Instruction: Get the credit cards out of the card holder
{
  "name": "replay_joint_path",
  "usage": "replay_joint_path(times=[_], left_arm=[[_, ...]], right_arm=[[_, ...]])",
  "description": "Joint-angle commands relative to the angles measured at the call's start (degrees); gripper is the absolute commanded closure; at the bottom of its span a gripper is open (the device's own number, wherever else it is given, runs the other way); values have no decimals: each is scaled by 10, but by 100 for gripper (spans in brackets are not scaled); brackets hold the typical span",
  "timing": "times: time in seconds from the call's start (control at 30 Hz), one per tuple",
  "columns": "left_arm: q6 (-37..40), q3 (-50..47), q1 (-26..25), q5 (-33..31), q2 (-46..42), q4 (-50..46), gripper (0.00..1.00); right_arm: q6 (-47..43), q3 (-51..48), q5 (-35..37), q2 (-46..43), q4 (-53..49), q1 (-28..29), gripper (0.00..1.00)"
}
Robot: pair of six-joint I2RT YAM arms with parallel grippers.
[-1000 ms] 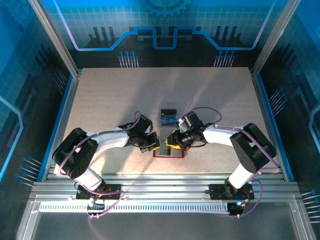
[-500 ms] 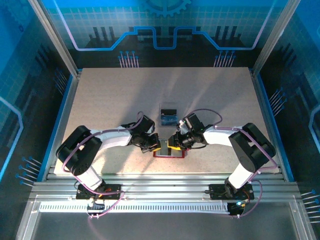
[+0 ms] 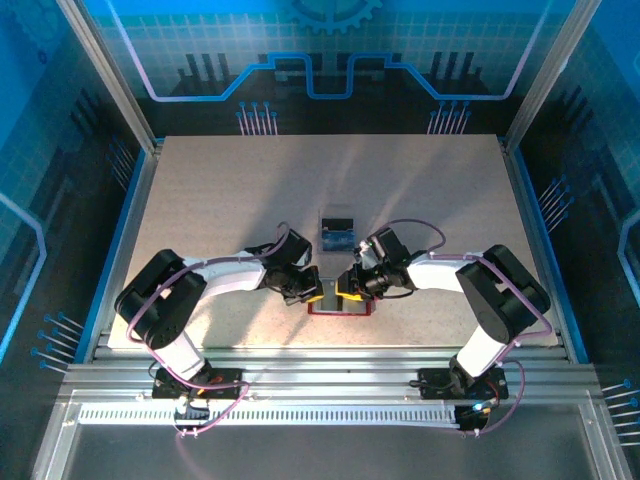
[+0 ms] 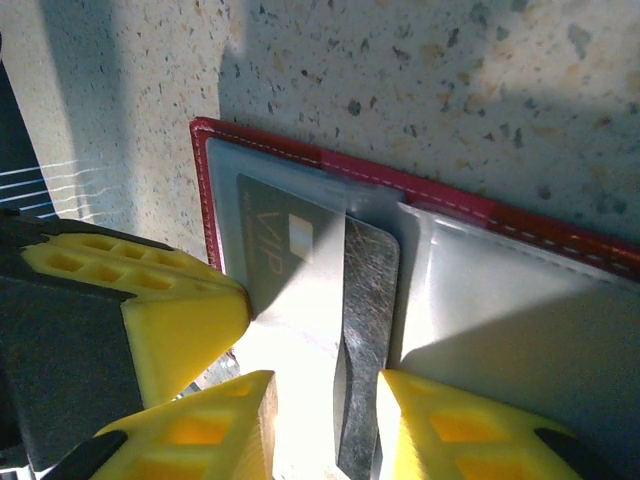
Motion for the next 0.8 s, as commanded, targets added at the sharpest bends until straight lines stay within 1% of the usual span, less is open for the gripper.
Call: replay_joint_path(times=[0.0, 0.23, 0.33, 0.53, 0.77], left_arm=[[11, 8, -6, -10, 15, -38, 95], [12, 12, -7, -11, 17, -44, 96], [12, 15, -8, -11, 18, -44, 96], [9, 17, -14, -13, 24, -45, 96], [6, 16, -19, -14, 28, -45, 96]], right_arm=[[0, -10, -1, -17, -8, -8, 67], [-3, -7, -4, -12, -9, -8, 68], [1, -12, -12, 1, 7, -8, 70], [18, -21, -28, 9, 39, -8, 71], [16, -25, -26, 9, 36, -12, 71]])
